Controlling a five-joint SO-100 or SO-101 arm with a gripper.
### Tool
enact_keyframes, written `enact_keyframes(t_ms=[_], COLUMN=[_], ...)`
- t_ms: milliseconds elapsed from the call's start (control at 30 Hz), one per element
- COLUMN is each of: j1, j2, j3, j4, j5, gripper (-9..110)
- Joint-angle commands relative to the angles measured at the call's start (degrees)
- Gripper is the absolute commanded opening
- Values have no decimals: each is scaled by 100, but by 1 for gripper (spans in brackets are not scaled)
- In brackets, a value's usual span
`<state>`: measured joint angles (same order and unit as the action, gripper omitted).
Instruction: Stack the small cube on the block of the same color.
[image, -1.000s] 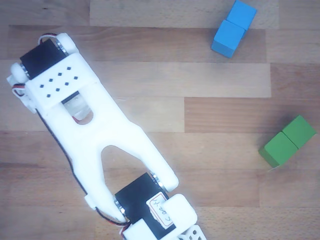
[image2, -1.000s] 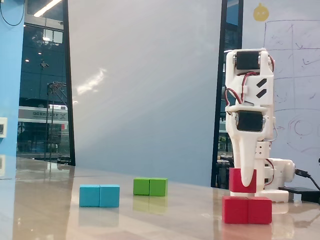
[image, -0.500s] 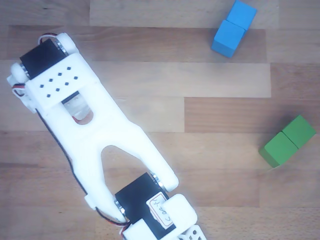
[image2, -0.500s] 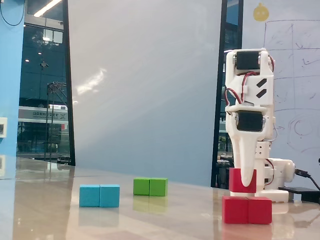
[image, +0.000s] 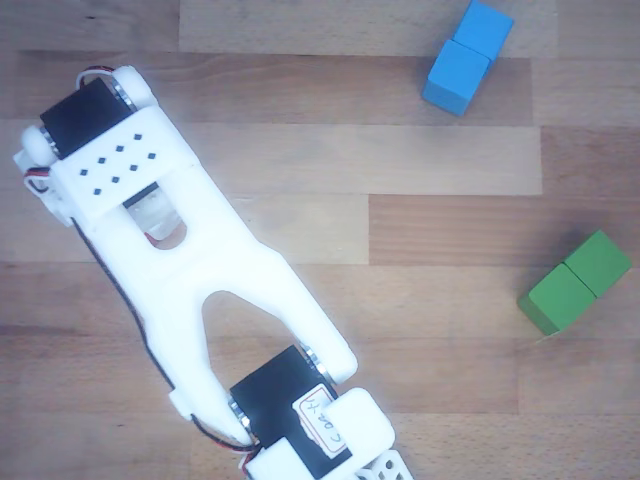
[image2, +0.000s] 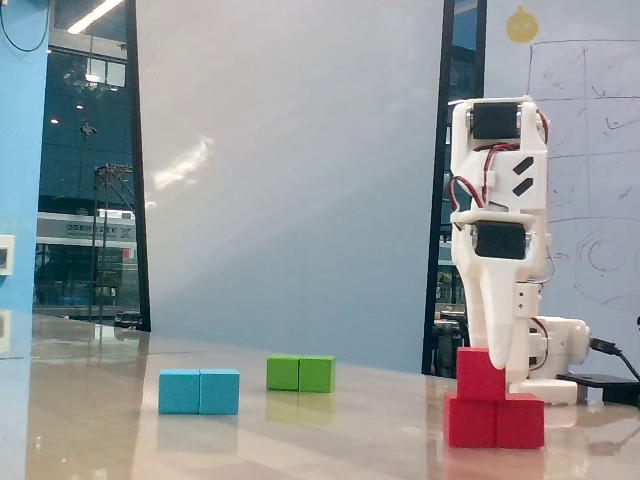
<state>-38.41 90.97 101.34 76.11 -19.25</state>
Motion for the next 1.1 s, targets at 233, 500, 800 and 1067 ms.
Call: enact_keyframes(t_ms=[233,500,800,1067], j1=[35,501,1547,3226], j2=[193,220,220,229], j3=[-211,-246,-246,-272], j4=[35,26,18,-105], j5=[-53,-70,-343,-536], gripper=[31,31,31,31])
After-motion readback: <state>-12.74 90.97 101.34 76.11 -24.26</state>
